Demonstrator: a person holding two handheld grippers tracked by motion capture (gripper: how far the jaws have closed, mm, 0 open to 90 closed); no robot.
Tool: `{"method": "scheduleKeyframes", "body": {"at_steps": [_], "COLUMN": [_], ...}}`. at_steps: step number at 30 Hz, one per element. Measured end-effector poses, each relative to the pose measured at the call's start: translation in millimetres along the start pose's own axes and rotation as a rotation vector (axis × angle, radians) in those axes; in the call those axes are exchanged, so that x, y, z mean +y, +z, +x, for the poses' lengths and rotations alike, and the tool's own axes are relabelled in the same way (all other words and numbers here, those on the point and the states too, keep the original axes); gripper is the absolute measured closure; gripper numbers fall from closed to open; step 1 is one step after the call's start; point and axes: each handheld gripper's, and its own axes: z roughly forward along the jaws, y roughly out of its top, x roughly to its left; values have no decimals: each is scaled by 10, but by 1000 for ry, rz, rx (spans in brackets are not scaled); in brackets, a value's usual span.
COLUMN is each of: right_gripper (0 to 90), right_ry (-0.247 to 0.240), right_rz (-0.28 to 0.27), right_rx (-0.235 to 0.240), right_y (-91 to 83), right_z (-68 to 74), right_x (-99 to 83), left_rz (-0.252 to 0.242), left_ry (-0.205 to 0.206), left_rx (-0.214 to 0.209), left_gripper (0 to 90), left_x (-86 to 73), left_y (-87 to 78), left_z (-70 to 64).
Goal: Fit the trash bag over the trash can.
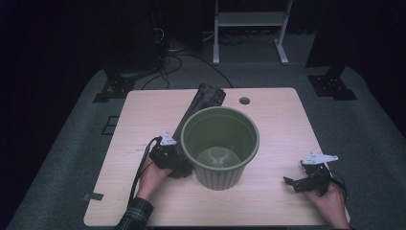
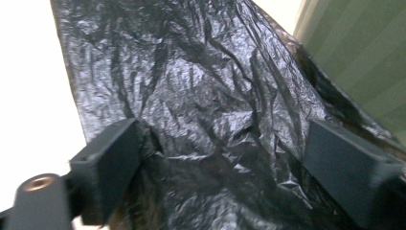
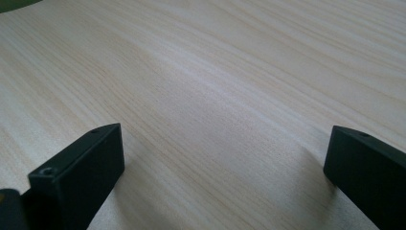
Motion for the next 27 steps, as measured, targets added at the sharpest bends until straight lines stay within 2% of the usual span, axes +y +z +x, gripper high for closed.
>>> {"method": "scheduleKeyframes", "body": {"at_steps": [6, 11, 13, 17, 27], "right_gripper": [0, 0, 0, 0, 0], "right_ry": [0, 0, 0, 0, 0], "right_rz": [0, 0, 0, 0, 0], "right_rx": [0, 0, 0, 0, 0], "right_y": [0, 0, 0, 0, 0], "right_z": [0, 0, 0, 0, 0], "right_x": [0, 0, 0, 0, 0], "left_rz": [-13, 2, 7, 12, 15], "left_ry": [17, 27, 30, 22, 23], "left_rx": [-23, -57, -60, -90, -112], "left_gripper": [512, 832, 870, 872, 872], "left_x": [-20, -13, -8, -23, -190], "left_y": [-76, -99, -101, -128, -363], "left_z": [20, -4, -18, -35, -113]}}
